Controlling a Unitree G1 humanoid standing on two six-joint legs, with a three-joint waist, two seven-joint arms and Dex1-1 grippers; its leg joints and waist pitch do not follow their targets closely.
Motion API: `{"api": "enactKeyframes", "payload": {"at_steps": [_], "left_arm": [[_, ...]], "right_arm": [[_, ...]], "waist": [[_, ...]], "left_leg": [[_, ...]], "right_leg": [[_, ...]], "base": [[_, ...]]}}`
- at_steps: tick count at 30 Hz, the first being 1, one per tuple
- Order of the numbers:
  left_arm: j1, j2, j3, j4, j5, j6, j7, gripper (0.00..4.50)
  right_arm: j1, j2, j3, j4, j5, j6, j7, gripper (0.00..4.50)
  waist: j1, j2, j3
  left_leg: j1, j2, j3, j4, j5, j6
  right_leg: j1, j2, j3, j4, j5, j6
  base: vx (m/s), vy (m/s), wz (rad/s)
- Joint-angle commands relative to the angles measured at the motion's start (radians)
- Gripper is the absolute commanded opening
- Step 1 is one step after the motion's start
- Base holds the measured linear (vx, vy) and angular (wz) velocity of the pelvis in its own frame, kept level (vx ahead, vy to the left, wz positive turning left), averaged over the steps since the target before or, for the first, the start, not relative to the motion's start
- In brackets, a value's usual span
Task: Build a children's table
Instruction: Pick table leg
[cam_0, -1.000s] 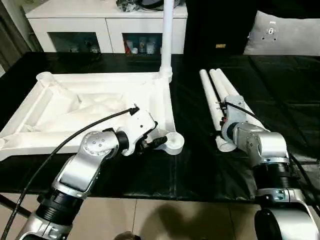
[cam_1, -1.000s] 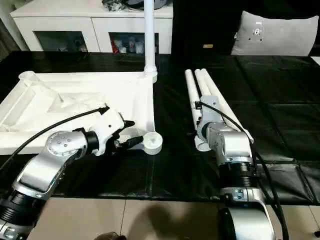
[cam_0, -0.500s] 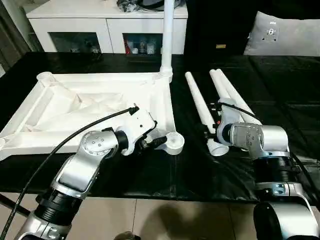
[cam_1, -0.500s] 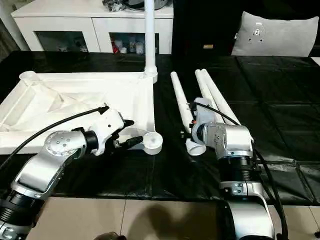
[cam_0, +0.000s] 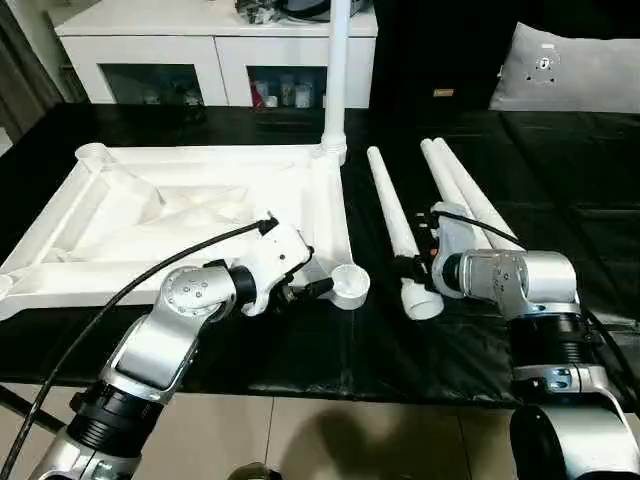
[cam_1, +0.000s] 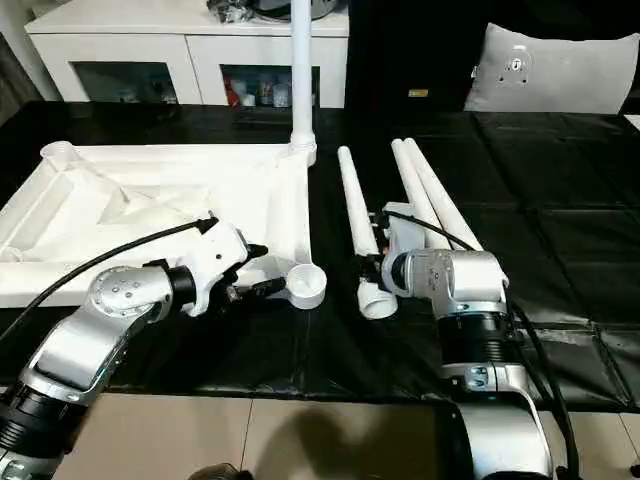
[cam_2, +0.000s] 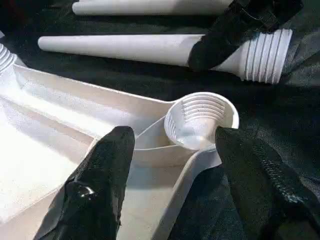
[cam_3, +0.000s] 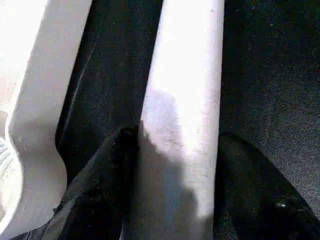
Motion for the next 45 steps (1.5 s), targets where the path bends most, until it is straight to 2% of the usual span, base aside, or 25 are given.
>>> {"api": "enactKeyframes", "payload": {"at_steps": [1,4,11,15,16,17,18,19,21,23,26,29,30,32,33,34,35,37,39,41,45], "left_arm": [[-0.004,0.009,-0.005,-0.012,0.0,0.004,-0.006,2.97],[-0.005,0.011,-0.004,-0.013,0.0,0.006,-0.008,2.97],[-0.002,0.012,-0.003,-0.016,-0.005,0.009,-0.011,2.97],[0.0,0.009,-0.001,-0.015,-0.009,0.008,-0.01,2.97],[0.0,0.008,0.0,-0.015,-0.01,0.007,-0.009,2.97],[0.0,0.006,0.003,-0.016,-0.012,0.007,-0.007,2.97],[0.0,0.006,0.003,-0.016,-0.012,0.007,-0.007,2.97],[0.0,0.003,0.007,-0.016,-0.014,0.007,-0.005,2.97],[0.0,0.002,0.009,-0.015,-0.016,0.007,-0.004,2.97],[-0.001,-0.002,0.014,-0.012,-0.018,0.004,-0.002,2.97],[-0.003,-0.014,0.024,-0.007,-0.027,-0.004,0.009,2.97],[-0.009,-0.032,0.041,-0.003,-0.04,-0.01,0.024,2.97],[-0.02,-0.057,0.064,0.004,-0.057,-0.017,0.047,2.97],[-0.037,-0.084,0.091,0.014,-0.074,-0.016,0.075,2.97],[-0.061,-0.114,0.124,0.026,-0.098,-0.009,0.106,2.97],[-0.083,-0.141,0.154,0.036,-0.121,-0.002,0.132,2.97],[-0.098,-0.159,0.173,0.044,-0.135,0.002,0.15,2.97],[-0.135,-0.207,0.233,0.05,-0.206,0.04,0.175,2.97],[-0.157,-0.237,0.272,0.047,-0.258,0.066,0.185,3.26],[-0.197,-0.286,0.338,0.043,-0.349,0.11,0.212,3.33],[-0.28,-0.358,0.435,0.073,-0.468,0.174,0.283,3.74]], "right_arm": [[0.014,0.001,0.008,-0.003,0.0,0.015,-0.001,2.32],[0.015,-0.002,0.009,0.0,0.005,0.013,-0.005,2.03],[0.022,0.0,0.0,-0.007,0.006,0.004,-0.013,1.92],[0.032,0.001,-0.013,-0.016,0.01,-0.029,-0.022,1.91],[0.039,0.008,-0.032,-0.025,0.016,-0.052,-0.031,1.91],[0.055,0.022,-0.062,-0.053,0.025,-0.128,-0.043,1.91],[0.055,0.022,-0.062,-0.053,0.025,-0.128,-0.043,1.91],[0.062,0.026,-0.078,-0.071,0.031,-0.179,-0.046,1.91],[0.062,0.029,-0.089,-0.075,0.037,-0.199,-0.046,1.91],[0.065,0.044,-0.132,-0.101,0.069,-0.304,-0.034,1.91],[0.057,0.052,-0.194,-0.126,0.113,-0.352,-0.028,1.91],[0.054,0.057,-0.215,-0.136,0.133,-0.406,-0.01,1.91],[0.05,0.065,-0.238,-0.147,0.158,-0.438,-0.001,1.91],[0.048,0.065,-0.242,-0.16,0.172,-0.466,0.021,1.91],[0.048,0.069,-0.247,-0.183,0.208,-0.473,0.062,1.91],[0.049,0.073,-0.25,-0.204,0.244,-0.476,0.104,1.91],[0.05,0.076,-0.253,-0.217,0.271,-0.48,0.132,1.91],[0.055,0.094,-0.264,-0.252,0.345,-0.487,0.208,1.91],[0.061,0.106,-0.27,-0.273,0.394,-0.481,0.253,1.9],[0.074,0.123,-0.275,-0.301,0.474,-0.462,0.324,1.89],[0.103,0.135,-0.259,-0.34,0.557,-0.433,0.414,1.89]], "waist": [[0.005,-0.005,-0.068],[0.005,-0.004,-0.067],[0.005,-0.004,-0.067],[0.005,-0.004,-0.067],[0.005,-0.004,-0.067],[0.006,-0.004,-0.067],[0.007,-0.004,-0.067],[0.006,-0.007,-0.07],[0.006,-0.006,-0.068],[0.007,-0.004,-0.07],[0.007,-0.005,-0.071],[0.007,-0.005,-0.071],[0.006,-0.005,-0.071],[0.006,-0.01,-0.069],[0.005,-0.013,-0.069],[0.007,-0.011,-0.071],[0.009,-0.015,-0.071],[0.011,-0.018,-0.071],[0.012,-0.02,-0.071],[0.015,-0.019,-0.072],[0.024,-0.021,-0.071]], "left_leg": [[0.017,0.04,-0.016,-0.067,-0.151,-0.044],[0.018,0.04,-0.016,-0.067,-0.156,-0.045],[0.019,0.04,-0.016,-0.067,-0.167,-0.048],[0.018,0.04,-0.016,-0.067,-0.165,-0.049],[0.018,0.04,-0.016,-0.068,-0.167,-0.049],[0.018,0.041,-0.015,-0.068,-0.168,-0.048],[0.018,0.042,-0.015,-0.068,-0.171,-0.048],[0.019,0.041,-0.016,-0.068,-0.161,-0.047],[0.018,0.04,-0.015,-0.067,-0.157,-0.043],[0.017,0.041,-0.014,-0.065,-0.153,-0.035],[0.015,0.041,-0.014,-0.064,-0.132,-0.018],[0.014,0.039,-0.012,-0.062,-0.131,-0.01],[0.014,0.039,-0.012,-0.062,-0.13,-0.009],[0.013,0.039,-0.012,-0.063,-0.142,-0.005],[0.014,0.039,-0.011,-0.062,-0.142,-0.003],[0.013,0.037,-0.01,-0.059,-0.139,0.005],[0.012,0.039,-0.011,-0.059,-0.13,0.017],[0.009,0.039,-0.012,-0.058,-0.116,0.032],[0.008,0.038,-0.01,-0.055,-0.102,0.048],[0.007,0.038,-0.01,-0.053,-0.093,0.062],[0.007,0.038,-0.01,-0.052,-0.09,0.069]], "right_leg": [[0.047,-0.074,0.043,-0.073,-0.12,-0.165],[0.046,-0.073,0.043,-0.074,-0.122,-0.166],[0.046,-0.074,0.043,-0.076,-0.137,-0.164],[0.046,-0.074,0.043,-0.075,-0.136,-0.162],[0.046,-0.075,0.044,-0.076,-0.139,-0.161],[0.045,-0.075,0.045,-0.077,-0.142,-0.156],[0.043,-0.077,0.045,-0.077,-0.146,-0.152],[0.045,-0.075,0.043,-0.075,-0.135,-0.154],[0.044,-0.073,0.043,-0.075,-0.132,-0.159],[0.045,-0.077,0.044,-0.074,-0.116,-0.163],[0.046,-0.072,0.043,-0.07,-0.077,-0.165],[0.046,-0.073,0.041,-0.071,-0.081,-0.173],[0.047,-0.073,0.041,-0.072,-0.084,-0.174],[0.048,-0.072,0.04,-0.075,-0.108,-0.176],[0.048,-0.072,0.041,-0.075,-0.11,-0.178],[0.052,-0.073,0.041,-0.073,-0.1,-0.184],[0.052,-0.073,0.04,-0.074,-0.087,-0.184],[0.053,-0.075,0.039,-0.071,-0.077,-0.189],[0.053,-0.076,0.038,-0.071,-0.074,-0.197],[0.052,-0.075,0.037,-0.071,-0.075,-0.207],[0.05,-0.073,0.035,-0.074,-0.086,-0.211]], "base": [[0.0,0.0,0.0],[0.0,0.0,0.0],[0.0,0.0,0.0],[0.0,0.0,0.0],[0.0,0.0,0.0],[0.0,0.0,0.0],[0.0,0.0,0.0],[0.0,0.0,0.0],[0.0,0.0,0.0],[0.0,0.0,0.0],[0.0,0.0,0.0],[0.0,0.0,0.0],[0.0,0.0,0.0],[0.0,0.0,0.0],[0.0,0.0,0.0],[0.0,0.0,0.0],[0.0,0.0,0.0],[0.0,0.0,0.0],[0.0,0.0,0.0],[0.0,0.0,0.0],[0.0,0.0,0.0]]}}
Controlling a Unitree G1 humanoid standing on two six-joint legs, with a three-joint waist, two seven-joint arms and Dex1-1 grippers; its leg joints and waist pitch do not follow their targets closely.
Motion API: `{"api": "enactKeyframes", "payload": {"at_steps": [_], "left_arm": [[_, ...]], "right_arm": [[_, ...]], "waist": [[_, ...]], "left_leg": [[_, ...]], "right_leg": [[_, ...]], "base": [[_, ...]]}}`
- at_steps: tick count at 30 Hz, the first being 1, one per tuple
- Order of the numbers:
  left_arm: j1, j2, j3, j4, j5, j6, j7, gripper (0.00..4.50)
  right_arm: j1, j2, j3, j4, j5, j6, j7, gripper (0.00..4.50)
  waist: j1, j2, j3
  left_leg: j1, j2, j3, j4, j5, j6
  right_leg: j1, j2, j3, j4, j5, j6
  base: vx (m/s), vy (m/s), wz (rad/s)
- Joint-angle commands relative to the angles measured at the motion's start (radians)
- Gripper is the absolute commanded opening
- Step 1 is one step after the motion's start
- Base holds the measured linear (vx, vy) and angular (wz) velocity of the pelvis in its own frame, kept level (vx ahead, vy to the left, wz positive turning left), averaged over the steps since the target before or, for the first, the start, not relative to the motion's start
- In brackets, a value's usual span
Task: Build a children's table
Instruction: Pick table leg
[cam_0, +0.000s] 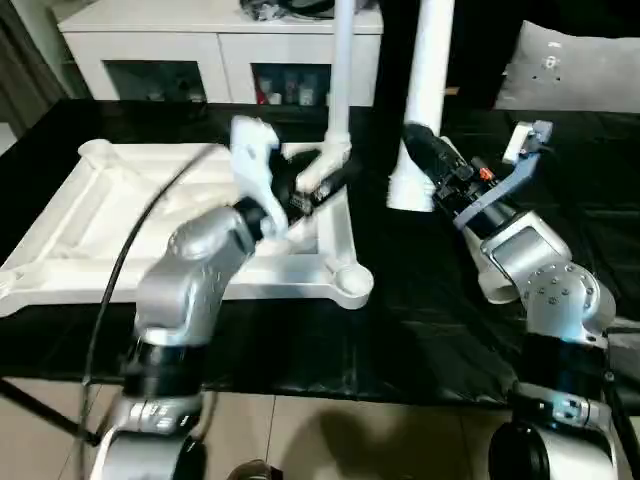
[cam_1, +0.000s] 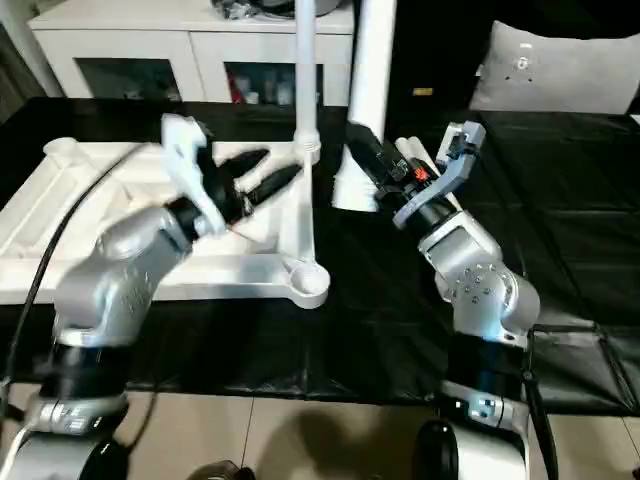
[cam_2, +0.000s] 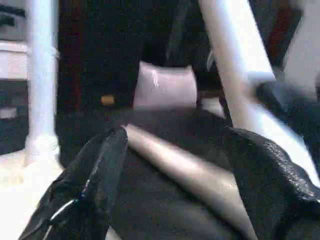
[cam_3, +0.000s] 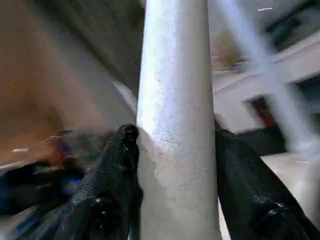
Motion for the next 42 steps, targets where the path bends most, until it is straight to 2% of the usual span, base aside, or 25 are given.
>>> {"api": "enactKeyframes", "payload": {"at_steps": [1,2,3,4,7,9,11,12,13,14,15,18,22,26,28,31,33,35,36,37,38,39,40,42], "left_arm": [[-0.054,-0.024,0.06,0.026,-0.072,0.044,0.055,3.8],[-0.067,-0.032,0.07,0.035,-0.081,0.052,0.067,3.84],[-0.087,-0.05,0.087,0.046,-0.108,0.064,0.08,3.84],[-0.101,-0.065,0.101,0.055,-0.132,0.074,0.093,4.06],[-0.139,-0.117,0.149,0.07,-0.219,0.113,0.142,4.2],[-0.144,-0.126,0.156,0.065,-0.24,0.126,0.146,4.23],[-0.15,-0.152,0.178,0.05,-0.313,0.171,0.154,4.23],[-0.15,-0.152,0.178,0.05,-0.313,0.171,0.154,4.23],[-0.151,-0.162,0.187,0.042,-0.347,0.194,0.156,4.24],[-0.152,-0.167,0.195,0.037,-0.369,0.209,0.16,4.24],[-0.153,-0.17,0.199,0.033,-0.383,0.216,0.162,4.24],[-0.155,-0.189,0.226,0.02,-0.465,0.247,0.172,4.24],[-0.139,-0.183,0.202,0.0,-0.457,0.258,0.162,4.24],[-0.138,-0.189,0.21,0.005,-0.475,0.265,0.177,4.24],[-0.134,-0.184,0.208,-0.001,-0.496,0.257,0.17,4.5],[-0.124,-0.168,0.179,-0.014,-0.467,0.243,0.149,4.5],[-0.097,-0.118,0.058,-0.035,-0.28,0.142,0.136,4.5],[-0.089,-0.107,0.022,-0.038,-0.228,0.101,0.136,4.5],[-0.087,-0.109,0.014,-0.038,-0.211,0.083,0.146,4.5],[-0.083,-0.11,-0.005,-0.039,-0.175,0.041,0.169,4.5],[-0.082,-0.11,-0.011,-0.038,-0.162,0.03,0.178,4.22],[-0.08,-0.11,-0.028,-0.034,-0.123,-0.002,0.204,4.15],[-0.074,-0.111,-0.057,-0.03,-0.063,-0.056,0.24,4.15],[-0.068,-0.114,-0.075,-0.027,-0.025,-0.091,0.26,3.96]], "right_arm": [[0.015,0.007,0.017,-0.039,0.063,0.028,0.061,1.89],[0.02,0.006,0.021,-0.043,0.072,0.034,0.071,1.89],[0.028,0.004,0.03,-0.05,0.087,0.045,0.094,1.89],[0.035,0.002,0.039,-0.057,0.098,0.054,0.111,1.89],[0.059,-0.014,0.082,-0.074,0.117,0.076,0.152,1.89],[0.063,-0.017,0.087,-0.075,0.121,0.077,0.155,1.89],[0.071,-0.026,0.1,-0.077,0.124,0.08,0.167,1.89],[0.071,-0.026,0.1,-0.077,0.124,0.08,0.167,1.89],[0.074,-0.03,0.105,-0.078,0.124,0.079,0.169,1.89],[0.077,-0.033,0.109,-0.08,0.126,0.079,0.17,1.89],[0.079,-0.036,0.112,-0.082,0.127,0.079,0.171,1.89],[0.091,-0.047,0.132,-0.091,0.116,0.074,0.176,1.89],[0.102,-0.054,0.172,-0.094,0.075,0.038,0.169,1.89],[0.103,-0.052,0.183,-0.094,0.059,0.019,0.161,1.89],[0.107,-0.064,0.214,-0.096,0.017,-0.008,0.148,1.89],[0.114,-0.08,0.253,-0.103,-0.025,-0.032,0.147,1.89],[0.115,-0.072,0.297,-0.103,-0.086,-0.077,0.113,1.89],[0.11,-0.064,0.307,-0.095,-0.113,-0.099,0.087,1.89],[0.11,-0.061,0.321,-0.089,-0.139,-0.122,0.076,1.89],[0.111,-0.055,0.352,-0.075,-0.2,-0.176,0.049,1.89],[0.111,-0.052,0.356,-0.072,-0.208,-0.185,0.044,1.89],[0.11,-0.042,0.367,-0.061,-0.229,-0.212,0.03,1.89],[0.109,-0.026,0.377,-0.046,-0.251,-0.246,0.012,1.89],[0.109,-0.017,0.385,-0.038,-0.262,-0.269,0.001,1.89]], "waist": [[0.011,-0.025,-0.074],[0.014,-0.023,-0.073],[0.015,-0.029,-0.072],[0.02,-0.027,-0.071],[0.033,-0.03,-0.072],[0.034,-0.031,-0.072],[0.035,-0.032,-0.07],[0.035,-0.033,-0.07],[0.036,-0.033,-0.07],[0.036,-0.034,-0.07],[0.038,-0.03,-0.07],[0.04,-0.032,-0.071],[0.038,-0.032,-0.069],[0.037,-0.031,-0.068],[0.037,-0.03,-0.068],[0.036,-0.03,-0.068],[0.034,-0.031,-0.068],[0.031,-0.032,-0.068],[0.031,-0.03,-0.07],[0.032,-0.031,-0.07],[0.028,-0.03,-0.07],[0.027,-0.037,-0.071],[0.027,-0.034,-0.07],[0.023,-0.034,-0.069]], "left_leg": [[0.014,0.037,-0.009,-0.052,-0.098,0.063],[0.015,0.039,-0.011,-0.053,-0.1,0.064],[0.013,0.04,-0.011,-0.055,-0.102,0.062],[0.014,0.038,-0.01,-0.054,-0.103,0.058],[0.012,0.041,-0.013,-0.055,-0.097,0.051],[0.011,0.04,-0.013,-0.055,-0.095,0.046],[0.012,0.041,-0.013,-0.056,-0.102,0.038],[0.011,0.04,-0.013,-0.056,-0.102,0.037],[0.009,0.039,-0.014,-0.057,-0.102,0.037],[0.009,0.039,-0.014,-0.057,-0.099,0.037],[0.009,0.039,-0.014,-0.056,-0.098,0.035],[0.008,0.04,-0.015,-0.055,-0.084,0.039],[0.008,0.041,-0.016,-0.057,-0.092,0.037],[0.008,0.039,-0.016,-0.058,-0.105,0.026],[0.008,0.04,-0.016,-0.058,-0.103,0.021],[0.01,0.042,-0.018,-0.061,-0.112,0.013],[0.01,0.047,-0.02,-0.064,-0.11,0.021],[0.009,0.045,-0.019,-0.064,-0.103,0.016],[0.01,0.045,-0.018,-0.063,-0.1,0.013],[0.01,0.047,-0.02,-0.063,-0.095,0.009],[0.01,0.046,-0.018,-0.063,-0.1,0.003],[0.009,0.046,-0.018,-0.063,-0.101,0.004],[0.009,0.047,-0.018,-0.063,-0.107,0.007],[0.009,0.048,-0.018,-0.063,-0.112,0.012]], "right_leg": [[0.053,-0.074,0.037,-0.075,-0.101,-0.209],[0.052,-0.075,0.037,-0.076,-0.112,-0.206],[0.053,-0.075,0.036,-0.079,-0.13,-0.196],[0.052,-0.076,0.036,-0.08,-0.148,-0.189],[0.052,-0.077,0.037,-0.081,-0.158,-0.17],[0.052,-0.079,0.037,-0.081,-0.155,-0.169],[0.051,-0.079,0.038,-0.082,-0.171,-0.161],[0.052,-0.079,0.037,-0.083,-0.171,-0.162],[0.052,-0.079,0.037,-0.084,-0.175,-0.158],[0.052,-0.079,0.037,-0.083,-0.17,-0.157],[0.052,-0.079,0.037,-0.083,-0.169,-0.158],[0.053,-0.078,0.036,-0.081,-0.136,-0.162],[0.053,-0.078,0.036,-0.084,-0.15,-0.148],[0.053,-0.078,0.037,-0.088,-0.181,-0.136],[0.052,-0.077,0.037,-0.086,-0.178,-0.135],[0.052,-0.077,0.037,-0.088,-0.181,-0.122],[0.051,-0.077,0.04,-0.089,-0.178,-0.101],[0.051,-0.077,0.04,-0.088,-0.173,-0.082],[0.051,-0.078,0.04,-0.086,-0.166,-0.086],[0.05,-0.078,0.039,-0.085,-0.151,-0.095],[0.05,-0.077,0.039,-0.084,-0.143,-0.1],[0.051,-0.078,0.039,-0.084,-0.136,-0.103],[0.051,-0.078,0.039,-0.082,-0.132,-0.11],[0.05,-0.078,0.04,-0.083,-0.126,-0.11]], "base": [[0.0,0.0,0.0],[0.0,0.0,0.0],[0.0,0.0,0.0],[0.0,0.0,0.0],[0.0,0.0,0.0],[0.0,0.0,0.0],[0.0,0.0,0.0],[0.0,0.0,0.0],[0.0,0.0,0.0],[0.0,0.0,0.0],[0.0,0.0,0.0],[0.0,0.0,0.0],[0.0,0.0,0.0],[0.0,0.0,0.0],[0.0,0.0,0.0],[0.0,0.0,0.0],[0.0,0.0,0.0],[0.0,0.0,0.0],[0.0,0.0,0.0],[0.0,0.0,0.0],[0.0,0.0,0.0],[0.0,0.0,0.0],[0.0,0.0,0.0],[0.0,0.0,0.0]]}}
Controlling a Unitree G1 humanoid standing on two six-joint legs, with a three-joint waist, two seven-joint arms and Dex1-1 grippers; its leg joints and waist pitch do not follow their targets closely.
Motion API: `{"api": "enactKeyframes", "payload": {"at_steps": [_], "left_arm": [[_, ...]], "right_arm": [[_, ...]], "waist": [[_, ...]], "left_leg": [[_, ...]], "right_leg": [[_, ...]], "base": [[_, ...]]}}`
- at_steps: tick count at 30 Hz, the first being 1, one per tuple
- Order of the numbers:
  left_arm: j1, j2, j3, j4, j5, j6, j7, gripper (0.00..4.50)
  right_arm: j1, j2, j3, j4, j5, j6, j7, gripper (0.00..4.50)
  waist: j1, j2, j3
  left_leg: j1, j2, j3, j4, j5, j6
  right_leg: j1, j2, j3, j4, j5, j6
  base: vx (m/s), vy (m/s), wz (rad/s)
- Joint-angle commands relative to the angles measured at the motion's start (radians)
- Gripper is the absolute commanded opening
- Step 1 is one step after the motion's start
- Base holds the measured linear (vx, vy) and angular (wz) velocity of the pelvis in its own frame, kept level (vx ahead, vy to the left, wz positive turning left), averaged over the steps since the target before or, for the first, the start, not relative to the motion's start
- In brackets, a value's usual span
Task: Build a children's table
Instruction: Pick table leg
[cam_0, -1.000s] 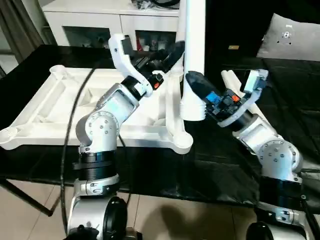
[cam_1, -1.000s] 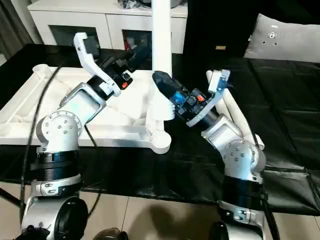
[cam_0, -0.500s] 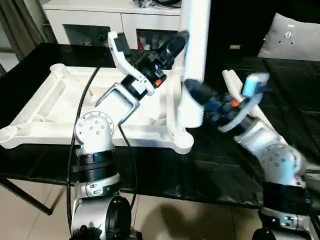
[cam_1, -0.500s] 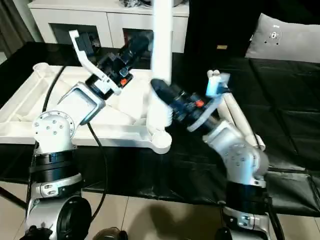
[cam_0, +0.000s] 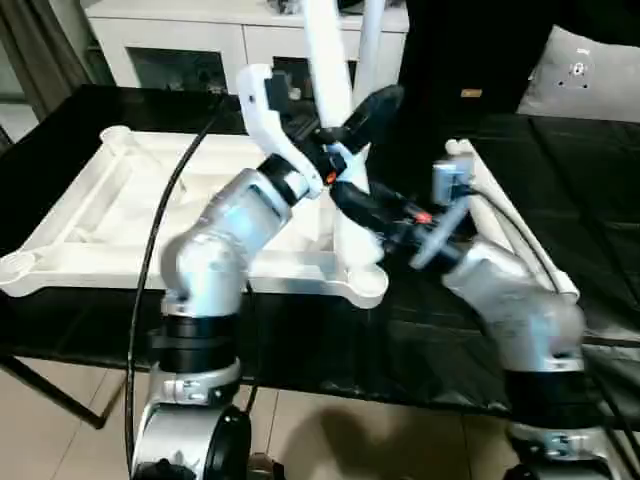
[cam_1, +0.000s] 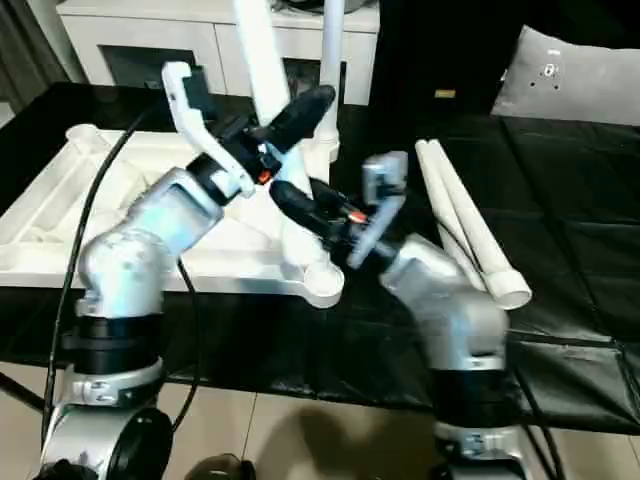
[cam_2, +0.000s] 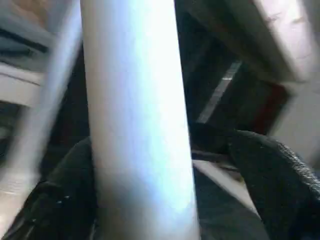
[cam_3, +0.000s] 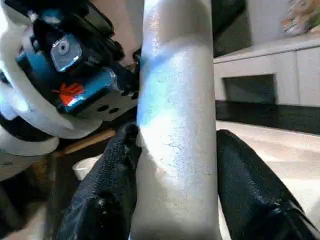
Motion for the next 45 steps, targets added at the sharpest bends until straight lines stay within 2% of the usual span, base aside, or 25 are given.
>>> {"api": "enactKeyframes", "payload": {"at_steps": [1,4,5,7,9,12,15,23,27,35,38,39,43,45], "left_arm": [[0.017,-0.009,-0.049,-0.004,0.091,-0.066,0.068,3.82],[0.033,-0.029,-0.061,0.008,0.145,-0.097,0.116,3.71],[0.037,-0.035,-0.061,0.014,0.15,-0.099,0.122,3.63],[0.04,-0.031,-0.07,0.022,0.159,-0.101,0.118,3.35],[0.042,-0.028,-0.076,0.027,0.165,-0.107,0.115,3.3],[0.048,-0.032,-0.079,0.034,0.173,-0.128,0.118,2.9],[0.05,-0.035,-0.08,0.038,0.183,-0.14,0.123,2.78],[0.058,-0.042,-0.079,0.042,0.193,-0.146,0.126,2.1],[0.06,-0.043,-0.077,0.044,0.194,-0.148,0.127,2.02],[0.062,-0.046,-0.075,0.044,0.19,-0.141,0.123,1.93],[0.06,-0.047,-0.068,0.049,0.192,-0.144,0.133,1.91],[0.059,-0.046,-0.065,0.051,0.192,-0.144,0.134,1.91],[0.05,-0.032,-0.05,0.07,0.195,-0.145,0.137,1.91],[0.041,-0.016,-0.036,0.089,0.199,-0.146,0.139,1.9]], "right_arm": [[-0.001,0.019,0.019,0.019,-0.038,-0.054,-0.038,1.89],[0.003,0.033,0.034,0.026,-0.063,-0.087,-0.058,1.89],[0.007,0.036,0.041,0.028,-0.072,-0.098,-0.061,1.89],[0.01,0.039,0.046,0.031,-0.079,-0.11,-0.064,1.89],[0.013,0.042,0.049,0.034,-0.085,-0.12,-0.066,1.89],[0.017,0.05,0.051,0.043,-0.092,-0.144,-0.073,1.89],[0.02,0.055,0.052,0.051,-0.092,-0.159,-0.078,1.89],[0.022,0.056,0.061,0.062,-0.096,-0.182,-0.074,1.89],[0.025,0.055,0.065,0.063,-0.103,-0.187,-0.077,1.89],[0.027,0.048,0.072,0.073,-0.117,-0.202,-0.081,1.89],[0.028,0.042,0.079,0.073,-0.108,-0.181,-0.069,1.89],[0.03,0.041,0.08,0.071,-0.103,-0.173,-0.065,2.45],[0.044,0.03,0.092,0.058,-0.1,-0.165,-0.045,2.67],[0.051,0.02,0.097,0.055,-0.104,-0.168,-0.038,3.0]], "waist": [[-0.005,-0.016,-0.079],[-0.006,-0.016,-0.079],[-0.006,-0.011,-0.08],[-0.006,-0.014,-0.08],[-0.006,-0.012,-0.079],[-0.006,-0.01,-0.079],[-0.006,-0.011,-0.079],[-0.005,-0.012,-0.08],[-0.006,-0.01,-0.079],[-0.007,-0.012,-0.079],[-0.007,-0.01,-0.08],[-0.007,-0.008,-0.079],[-0.007,-0.008,-0.079],[-0.006,-0.007,-0.081]], "left_leg": [[0.018,0.049,-0.016,-0.064,-0.112,0.011],[0.017,0.048,-0.015,-0.062,-0.107,0.015],[0.017,0.049,-0.015,-0.061,-0.103,0.018],[0.018,0.047,-0.015,-0.061,-0.105,0.021],[0.018,0.047,-0.015,-0.061,-0.117,0.022],[0.017,0.048,-0.017,-0.062,-0.125,0.022],[0.017,0.048,-0.016,-0.062,-0.133,0.022],[0.017,0.048,-0.016,-0.061,-0.125,0.031],[0.016,0.047,-0.016,-0.06,-0.126,0.032],[0.018,0.048,-0.016,-0.061,-0.135,0.031],[0.018,0.048,-0.016,-0.06,-0.133,0.031],[0.018,0.048,-0.016,-0.06,-0.134,0.031],[0.018,0.047,-0.016,-0.06,-0.144,0.029],[0.017,0.046,-0.017,-0.059,-0.136,0.029]], "right_leg": [[0.052,-0.078,0.041,-0.075,-0.125,-0.123],[0.053,-0.077,0.041,-0.072,-0.102,-0.133],[0.051,-0.077,0.042,-0.071,-0.091,-0.141],[0.052,-0.075,0.041,-0.07,-0.084,-0.146],[0.049,-0.075,0.041,-0.072,-0.096,-0.146],[0.051,-0.076,0.041,-0.073,-0.101,-0.149],[0.05,-0.076,0.041,-0.073,-0.099,-0.154],[0.05,-0.076,0.041,-0.07,-0.087,-0.162],[0.051,-0.077,0.041,-0.071,-0.088,-0.163],[0.049,-0.076,0.041,-0.072,-0.1,-0.164],[0.05,-0.076,0.041,-0.072,-0.096,-0.163],[0.049,-0.076,0.041,-0.072,-0.096,-0.163],[0.05,-0.074,0.041,-0.074,-0.098,-0.159],[0.052,-0.074,0.041,-0.072,-0.085,-0.156]], "base": [[0.0,0.0,0.0],[0.0,0.0,0.0],[0.0,0.0,0.0],[0.0,0.0,0.0],[0.0,0.0,0.0],[0.0,0.0,0.0],[0.0,0.0,0.0],[0.0,0.0,0.0],[0.0,0.0,0.0],[0.0,0.0,0.0],[0.0,0.0,0.0],[0.0,0.0,0.0],[0.0,0.0,0.0],[0.0,0.0,0.0]]}}
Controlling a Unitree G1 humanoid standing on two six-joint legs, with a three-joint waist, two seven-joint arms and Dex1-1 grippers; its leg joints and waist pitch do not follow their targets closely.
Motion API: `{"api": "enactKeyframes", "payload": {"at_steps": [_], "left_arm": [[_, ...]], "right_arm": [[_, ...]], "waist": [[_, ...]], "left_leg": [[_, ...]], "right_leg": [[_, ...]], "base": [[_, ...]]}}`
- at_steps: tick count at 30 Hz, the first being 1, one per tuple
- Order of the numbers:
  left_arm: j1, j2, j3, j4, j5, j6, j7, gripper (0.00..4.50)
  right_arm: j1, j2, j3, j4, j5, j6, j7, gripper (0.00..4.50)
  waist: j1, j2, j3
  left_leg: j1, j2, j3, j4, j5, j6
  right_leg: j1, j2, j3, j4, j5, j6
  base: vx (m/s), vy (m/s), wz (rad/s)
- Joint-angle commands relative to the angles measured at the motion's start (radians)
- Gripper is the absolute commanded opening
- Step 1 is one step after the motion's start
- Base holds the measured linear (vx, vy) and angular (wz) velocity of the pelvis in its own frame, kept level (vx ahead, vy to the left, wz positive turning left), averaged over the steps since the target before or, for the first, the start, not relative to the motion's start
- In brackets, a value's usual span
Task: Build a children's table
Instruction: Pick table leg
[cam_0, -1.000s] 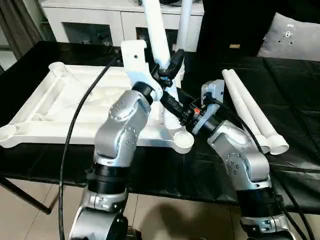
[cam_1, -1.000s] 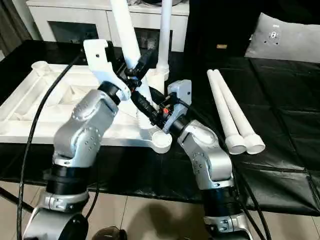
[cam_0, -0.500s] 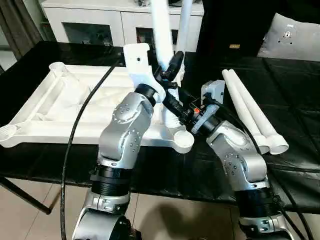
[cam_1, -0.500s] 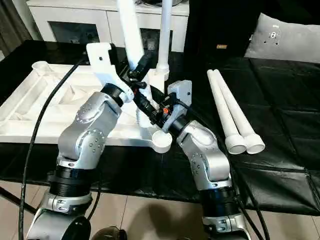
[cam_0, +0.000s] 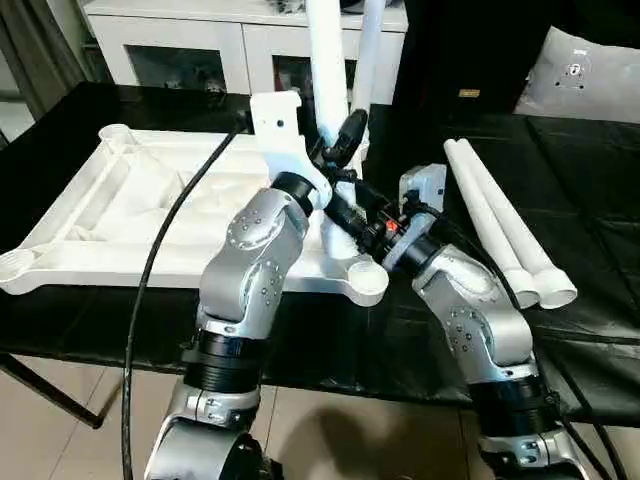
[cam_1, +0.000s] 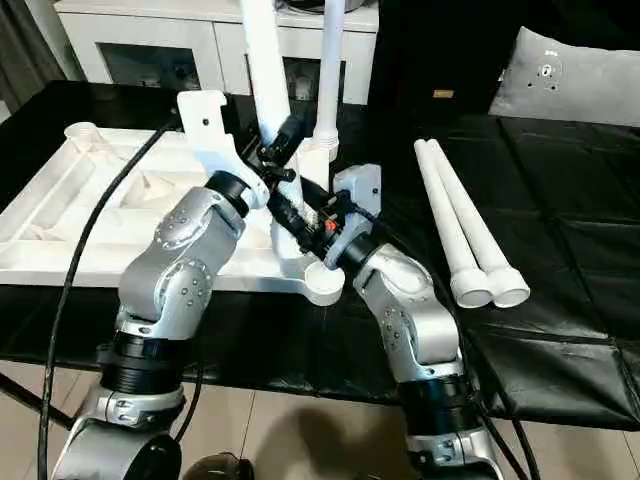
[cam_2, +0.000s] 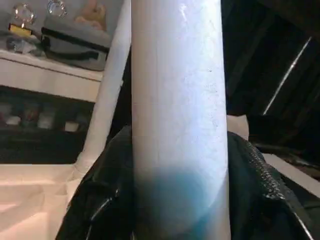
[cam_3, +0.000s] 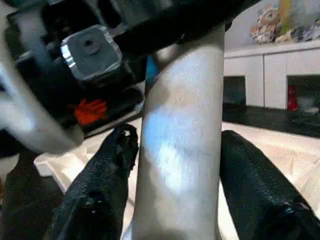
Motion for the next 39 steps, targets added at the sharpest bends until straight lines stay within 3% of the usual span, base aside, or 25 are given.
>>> {"api": "enactKeyframes", "payload": {"at_steps": [1,7,8,13,15,18,20,21,23,27,31,36,39], "left_arm": [[-0.026,0.027,0.034,0.033,0.018,-0.004,0.01,1.9],[-0.046,0.072,0.052,0.096,0.029,-0.003,0.0,1.89],[-0.056,0.089,0.062,0.118,0.024,-0.007,-0.013,1.89],[-0.07,0.115,0.069,0.144,0.003,0.009,-0.069,1.89],[-0.073,0.127,0.076,0.142,-0.039,0.051,-0.123,1.89],[-0.075,0.147,0.096,0.122,-0.139,0.135,-0.22,1.89],[-0.074,0.149,0.103,0.115,-0.168,0.162,-0.241,1.89],[-0.076,0.151,0.134,0.098,-0.256,0.252,-0.275,1.89],[-0.077,0.159,0.161,0.082,-0.343,0.341,-0.323,1.89],[-0.081,0.168,0.185,0.063,-0.431,0.402,-0.378,1.88],[-0.086,0.164,0.204,0.034,-0.512,0.447,-0.408,1.88],[-0.076,0.165,0.173,-0.006,-0.525,0.476,-0.441,1.88],[-0.057,0.18,0.112,-0.036,-0.485,0.441,-0.483,1.88]], "right_arm": [[0.008,-0.016,0.017,-0.023,-0.005,0.008,0.019,3.03],[0.017,-0.052,-0.012,-0.041,0.057,0.07,0.067,3.44],[0.024,-0.08,-0.013,-0.06,0.07,0.081,0.098,3.52],[0.02,-0.115,-0.054,-0.067,0.109,0.11,0.104,3.88],[0.0,-0.123,-0.108,-0.058,0.148,0.145,0.078,4.18],[-0.039,-0.157,-0.182,-0.028,0.22,0.228,0.068,4.29],[-0.045,-0.162,-0.194,-0.019,0.228,0.234,0.066,4.49],[-0.055,-0.178,-0.221,-0.007,0.269,0.273,0.076,4.49],[-0.061,-0.2,-0.239,-0.001,0.312,0.312,0.103,4.5],[-0.062,-0.229,-0.242,-0.02,0.367,0.374,0.166,4.5],[-0.05,-0.272,-0.209,-0.049,0.394,0.438,0.246,4.5],[-0.033,-0.3,-0.155,-0.097,0.432,0.484,0.32,4.5],[-0.032,-0.302,-0.133,-0.109,0.436,0.501,0.345,4.5]], "waist": [[-0.005,-0.005,-0.082],[-0.005,-0.003,-0.082],[-0.003,0.001,-0.082],[0.001,-0.002,-0.083],[0.004,0.004,-0.083],[0.003,0.002,-0.083],[0.005,0.001,-0.082],[0.004,-0.004,-0.083],[0.006,-0.007,-0.084],[0.008,-0.006,-0.083],[0.011,-0.008,-0.082],[0.014,-0.008,-0.081],[0.015,-0.007,-0.081]], "left_leg": [[0.021,0.046,-0.017,-0.062,-0.137,0.027],[0.023,0.047,-0.019,-0.064,-0.156,0.023],[0.026,0.048,-0.019,-0.064,-0.161,0.024],[0.025,0.048,-0.019,-0.063,-0.154,0.023],[0.026,0.045,-0.018,-0.063,-0.157,0.021],[0.027,0.045,-0.018,-0.064,-0.166,0.011],[0.025,0.043,-0.016,-0.062,-0.162,0.01],[0.025,0.043,-0.015,-0.062,-0.16,0.012],[0.024,0.04,-0.012,-0.058,-0.138,0.021],[0.023,0.041,-0.012,-0.057,-0.131,0.035],[0.023,0.043,-0.013,-0.058,-0.138,0.031],[0.023,0.045,-0.014,-0.059,-0.142,0.029],[0.024,0.047,-0.016,-0.061,-0.148,0.024]], "right_leg": [[0.051,-0.074,0.04,-0.068,-0.086,-0.158],[0.052,-0.075,0.039,-0.07,-0.108,-0.161],[0.05,-0.074,0.038,-0.07,-0.109,-0.161],[0.049,-0.076,0.037,-0.067,-0.089,-0.174],[0.049,-0.078,0.038,-0.067,-0.104,-0.183],[0.051,-0.076,0.036,-0.067,-0.115,-0.195],[0.049,-0.078,0.036,-0.066,-0.114,-0.206],[0.05,-0.077,0.036,-0.067,-0.111,-0.206],[0.052,-0.077,0.034,-0.062,-0.096,-0.227],[0.054,-0.077,0.034,-0.065,-0.109,-0.225],[0.055,-0.077,0.034,-0.067,-0.133,-0.219],[0.055,-0.078,0.035,-0.071,-0.163,-0.194],[0.052,-0.079,0.035,-0.073,-0.178,-0.188]], "base": [[0.0,0.0,0.0],[0.0,0.0,0.0],[0.0,0.0,0.0],[0.0,0.0,0.0],[0.0,0.0,0.0],[0.0,0.0,0.0],[0.0,0.0,0.0],[0.0,0.0,0.0],[0.0,0.0,0.0],[0.0,0.0,0.0],[0.0,0.0,0.0],[0.0,0.0,0.0],[0.0,0.0,0.0]]}}
